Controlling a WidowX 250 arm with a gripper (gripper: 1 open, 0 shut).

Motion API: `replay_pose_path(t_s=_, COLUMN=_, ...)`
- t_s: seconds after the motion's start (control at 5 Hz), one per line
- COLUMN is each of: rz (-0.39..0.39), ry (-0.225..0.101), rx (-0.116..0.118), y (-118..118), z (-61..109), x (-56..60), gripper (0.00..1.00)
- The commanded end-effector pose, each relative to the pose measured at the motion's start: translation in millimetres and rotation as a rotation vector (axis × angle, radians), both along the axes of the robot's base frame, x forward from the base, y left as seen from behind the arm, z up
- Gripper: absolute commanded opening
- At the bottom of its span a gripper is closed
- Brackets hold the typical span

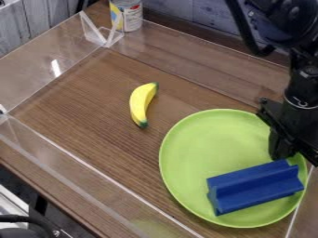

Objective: Put the blue object in the green plate

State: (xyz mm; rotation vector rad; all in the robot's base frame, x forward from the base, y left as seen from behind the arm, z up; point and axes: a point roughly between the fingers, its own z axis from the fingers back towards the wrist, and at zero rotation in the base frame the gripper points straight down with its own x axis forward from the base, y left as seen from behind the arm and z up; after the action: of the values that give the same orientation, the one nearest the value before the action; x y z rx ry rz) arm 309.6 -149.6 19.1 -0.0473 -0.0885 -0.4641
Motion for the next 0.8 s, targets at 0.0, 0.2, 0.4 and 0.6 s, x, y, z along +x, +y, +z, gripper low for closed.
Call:
replay_pose_path(t_s=0.0, rz=-0.008, ry=0.001, rx=0.000, y=0.5, z=0.2, x=1.7, gripper=0.00)
replay_pose_path(t_s=0.2, rz=-0.009, ry=0.003, rx=0.001, y=-0.2, z=-0.4, x=3.5, gripper=0.00)
replay_pose_path(t_s=0.4, rz=-0.009, ry=0.003, rx=-0.002, y=-0.7, z=0.8, x=3.9, gripper=1.00)
replay_pose_path(t_s=0.6, rz=-0.009, ry=0.002, rx=-0.006, y=-0.9, z=2.5, x=4.1, gripper=1.00)
